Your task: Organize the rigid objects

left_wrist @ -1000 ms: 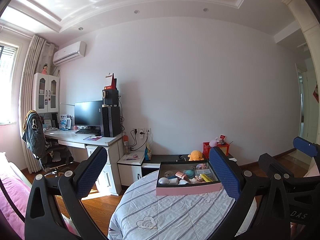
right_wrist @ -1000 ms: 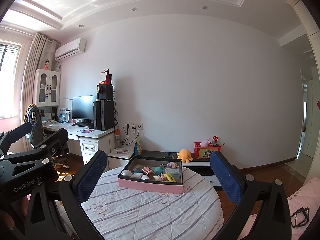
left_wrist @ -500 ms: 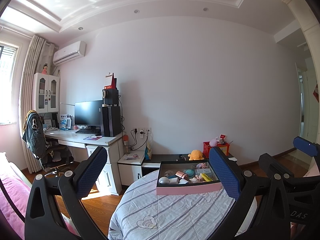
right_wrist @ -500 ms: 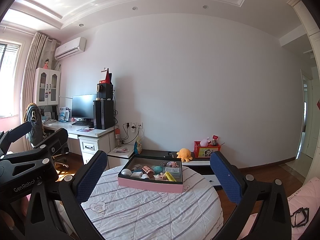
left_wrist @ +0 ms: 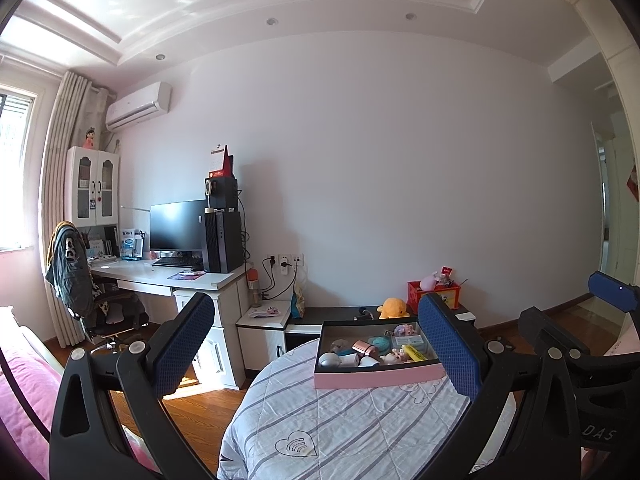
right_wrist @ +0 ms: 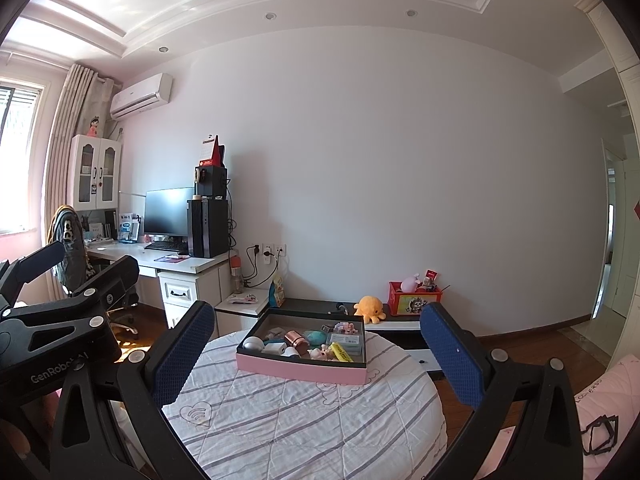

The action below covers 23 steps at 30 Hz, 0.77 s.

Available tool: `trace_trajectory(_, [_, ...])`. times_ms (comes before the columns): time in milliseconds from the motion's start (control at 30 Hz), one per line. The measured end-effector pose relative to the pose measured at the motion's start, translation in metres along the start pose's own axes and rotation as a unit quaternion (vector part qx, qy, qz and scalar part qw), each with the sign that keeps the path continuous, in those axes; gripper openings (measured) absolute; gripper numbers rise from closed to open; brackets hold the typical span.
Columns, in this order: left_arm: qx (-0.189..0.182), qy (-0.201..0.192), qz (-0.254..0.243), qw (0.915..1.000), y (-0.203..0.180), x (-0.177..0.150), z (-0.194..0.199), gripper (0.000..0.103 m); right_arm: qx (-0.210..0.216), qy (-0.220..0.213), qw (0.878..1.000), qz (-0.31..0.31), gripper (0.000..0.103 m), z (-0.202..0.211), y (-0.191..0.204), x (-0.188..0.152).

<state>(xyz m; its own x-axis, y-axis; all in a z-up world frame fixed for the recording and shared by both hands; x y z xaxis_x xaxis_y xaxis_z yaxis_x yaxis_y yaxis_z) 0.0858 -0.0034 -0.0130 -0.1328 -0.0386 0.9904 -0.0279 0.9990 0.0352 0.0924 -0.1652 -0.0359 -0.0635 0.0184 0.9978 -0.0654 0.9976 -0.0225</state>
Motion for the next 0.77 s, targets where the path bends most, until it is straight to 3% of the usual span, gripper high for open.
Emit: trace_trajectory(767, [-0.002, -0.008, -0.007, 0.9999, 0.0028, 0.0056, 0.0031, 0.103, 0.003, 0.004, 1.000, 0.002, 0.103, -0.0027, -0.0008, 0.0004])
Point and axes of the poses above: each gripper's, at about its wrist camera, not at the fingertips, and z roughly against the way its jaws point, y to its left, x to its top, the point moved 6 cm from there along -z, roughly the way its jaws point, and after that the axes turned 10 degrees about -y, right-handed, at the moved point
